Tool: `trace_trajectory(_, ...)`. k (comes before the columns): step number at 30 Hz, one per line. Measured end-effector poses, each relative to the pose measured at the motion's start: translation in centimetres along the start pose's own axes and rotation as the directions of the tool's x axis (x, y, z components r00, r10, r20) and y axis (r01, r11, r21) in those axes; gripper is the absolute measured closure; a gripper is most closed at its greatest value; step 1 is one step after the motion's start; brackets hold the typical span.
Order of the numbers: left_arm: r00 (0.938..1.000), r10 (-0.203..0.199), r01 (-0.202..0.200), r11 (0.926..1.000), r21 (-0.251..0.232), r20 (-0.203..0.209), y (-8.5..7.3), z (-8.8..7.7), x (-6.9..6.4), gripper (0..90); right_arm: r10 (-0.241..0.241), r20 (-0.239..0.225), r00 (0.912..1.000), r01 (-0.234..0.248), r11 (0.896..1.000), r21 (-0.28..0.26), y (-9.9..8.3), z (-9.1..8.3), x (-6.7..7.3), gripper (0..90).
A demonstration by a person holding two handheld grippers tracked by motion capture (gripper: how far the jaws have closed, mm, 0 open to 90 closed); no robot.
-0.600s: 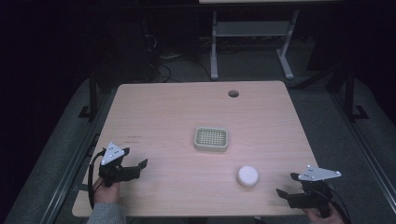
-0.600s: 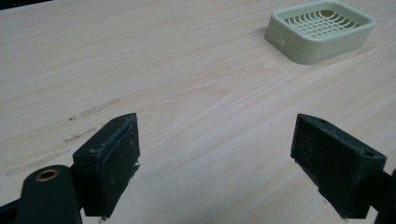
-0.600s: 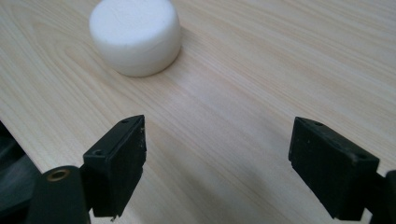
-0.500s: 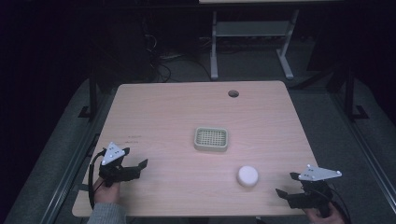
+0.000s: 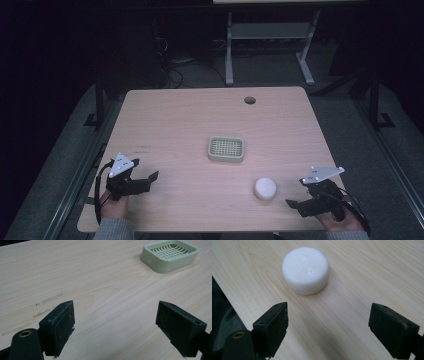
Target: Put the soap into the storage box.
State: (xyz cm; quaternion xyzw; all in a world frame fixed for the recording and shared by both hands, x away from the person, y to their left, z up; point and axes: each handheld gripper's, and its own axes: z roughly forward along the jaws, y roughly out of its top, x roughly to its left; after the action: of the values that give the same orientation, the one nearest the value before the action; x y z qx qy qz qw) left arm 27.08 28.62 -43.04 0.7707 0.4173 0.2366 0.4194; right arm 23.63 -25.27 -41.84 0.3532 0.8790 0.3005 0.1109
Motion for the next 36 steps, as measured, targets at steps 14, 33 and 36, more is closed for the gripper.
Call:
trace_trajectory(14,0.9999,-0.002,0.003,1.0000,0.009,-0.010,-0.2,-0.4,0.2,15.2,-0.077,-0.041,0.9962,0.080,0.992,0.094,4.1,0.9,0.8,13.9)
trace_trajectory(33,0.9999,-0.007,0.007,1.0000,0.004,-0.013,-0.3,-0.4,0.2,15.2,-0.153,-0.089,0.9841,0.169,0.962,0.213,7.7,3.9,2.0,13.9)
trace_trajectory(36,0.9999,-0.011,0.011,0.9999,-0.002,-0.013,-0.3,-0.4,0.2,15.2,-0.151,-0.094,0.9841,0.169,0.957,0.235,8.0,4.5,2.0,13.9)
